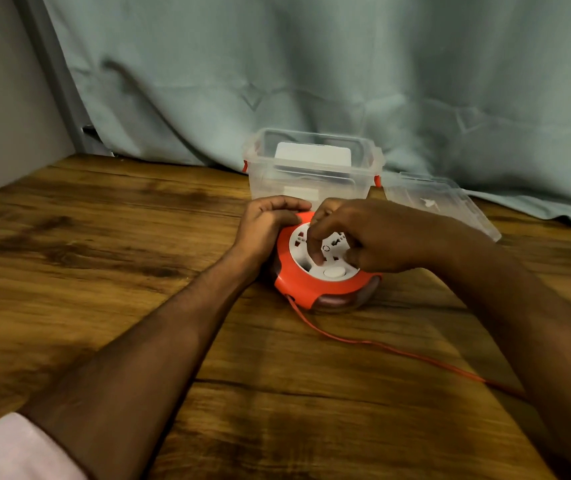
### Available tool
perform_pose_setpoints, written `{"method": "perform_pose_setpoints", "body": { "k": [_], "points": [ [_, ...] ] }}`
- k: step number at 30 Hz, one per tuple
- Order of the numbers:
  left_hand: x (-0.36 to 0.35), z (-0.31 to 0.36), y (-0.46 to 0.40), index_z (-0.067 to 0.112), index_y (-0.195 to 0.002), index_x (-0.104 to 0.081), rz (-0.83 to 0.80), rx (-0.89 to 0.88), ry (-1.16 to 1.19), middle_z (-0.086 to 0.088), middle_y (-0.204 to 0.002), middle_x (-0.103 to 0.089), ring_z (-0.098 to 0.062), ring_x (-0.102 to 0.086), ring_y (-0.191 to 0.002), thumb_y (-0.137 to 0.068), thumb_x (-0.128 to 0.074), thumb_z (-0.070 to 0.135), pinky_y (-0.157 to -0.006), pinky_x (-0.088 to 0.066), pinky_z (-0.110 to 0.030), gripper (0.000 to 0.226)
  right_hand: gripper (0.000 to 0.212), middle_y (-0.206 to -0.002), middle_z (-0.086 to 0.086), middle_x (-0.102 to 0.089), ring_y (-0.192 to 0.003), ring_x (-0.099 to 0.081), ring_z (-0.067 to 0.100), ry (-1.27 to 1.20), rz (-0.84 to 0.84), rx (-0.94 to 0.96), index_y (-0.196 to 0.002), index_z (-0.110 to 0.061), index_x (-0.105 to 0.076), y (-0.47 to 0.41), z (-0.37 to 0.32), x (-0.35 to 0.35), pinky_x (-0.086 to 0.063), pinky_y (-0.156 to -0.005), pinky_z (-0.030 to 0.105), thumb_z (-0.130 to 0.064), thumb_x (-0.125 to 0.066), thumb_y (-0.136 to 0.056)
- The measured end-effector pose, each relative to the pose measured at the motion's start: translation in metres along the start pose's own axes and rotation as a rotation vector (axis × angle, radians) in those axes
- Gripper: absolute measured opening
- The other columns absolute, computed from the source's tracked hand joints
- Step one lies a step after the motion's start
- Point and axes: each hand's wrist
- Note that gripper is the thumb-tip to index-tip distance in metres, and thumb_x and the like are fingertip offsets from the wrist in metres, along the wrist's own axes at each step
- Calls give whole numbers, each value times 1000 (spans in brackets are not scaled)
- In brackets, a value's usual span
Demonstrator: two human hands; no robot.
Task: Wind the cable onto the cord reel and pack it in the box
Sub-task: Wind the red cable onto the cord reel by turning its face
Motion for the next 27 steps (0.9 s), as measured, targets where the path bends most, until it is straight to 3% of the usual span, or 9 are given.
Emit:
{"method": "perform_pose_setpoints", "body": {
  "k": [6,11,15,20,24,27],
  "points": [
    [0,-3,-2,-4,-101,-73,-27,-10,-12,-19,-93,-72,-24,-68,-82,-80,-53,-13,-73,-57,-28,30,67,-116,-17,-57,-80,-48,-5,11,-28,-41,-112,-60,-61,0,1,-4,-52,-74,37,-1,-66,-81],
    [1,-2,-2,-5,-103,-72,-25,-21,7,-22,-97,-72,-27,-68,-84,-81,-54,-13,-73,-58,-28,29,72,-106,-20,-53,-98,-56,10,-10,-33,-42,-110,-62,-65,0,-3,0,-55,-75,38,2,-67,-77],
    [0,-1,-1,-7,-104,-71,-37,-9,23,-22,-97,-71,-28,-69,-83,-82,-54,-12,-72,-59,-29,29,71,-109,-22,-53,-104,-55,10,-17,-29,-28,-115,-65,-64,2,-5,2,-53,-80,35,-5,-71,-76],
    [0,-1,0,-10,-106,-69,-20,-3,44,-22,-96,-69,-28,-66,-82,-80,-53,-14,-71,-56,-28,31,61,-102,-25,-50,-94,-52,-1,5,-34,-56,-127,-66,-56,3,-4,3,-48,-81,31,-40,-79,-77],
    [-1,-2,0,-10,-107,-69,-37,-10,29,-21,-94,-70,-27,-66,-83,-80,-53,-14,-73,-56,-28,32,60,-73,-27,-46,-69,-46,-5,80,98,-69,-124,-57,-65,0,-2,-2,-44,-70,32,-67,-75,-66],
    [-1,-3,-2,-11,-109,-69,-48,-13,16,-25,-100,-70,-29,-67,-87,-79,-53,-14,-75,-56,-29,33,68,-85,-27,-55,-74,-50,-1,61,129,-143,-118,-53,-70,-3,-4,-4,-52,-72,35,-78,-69,-55]
  ]
}}
Point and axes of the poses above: each hand's wrist, its own y-axis away from the middle knuckle, its own x-axis out of the back of the hand, z = x × y
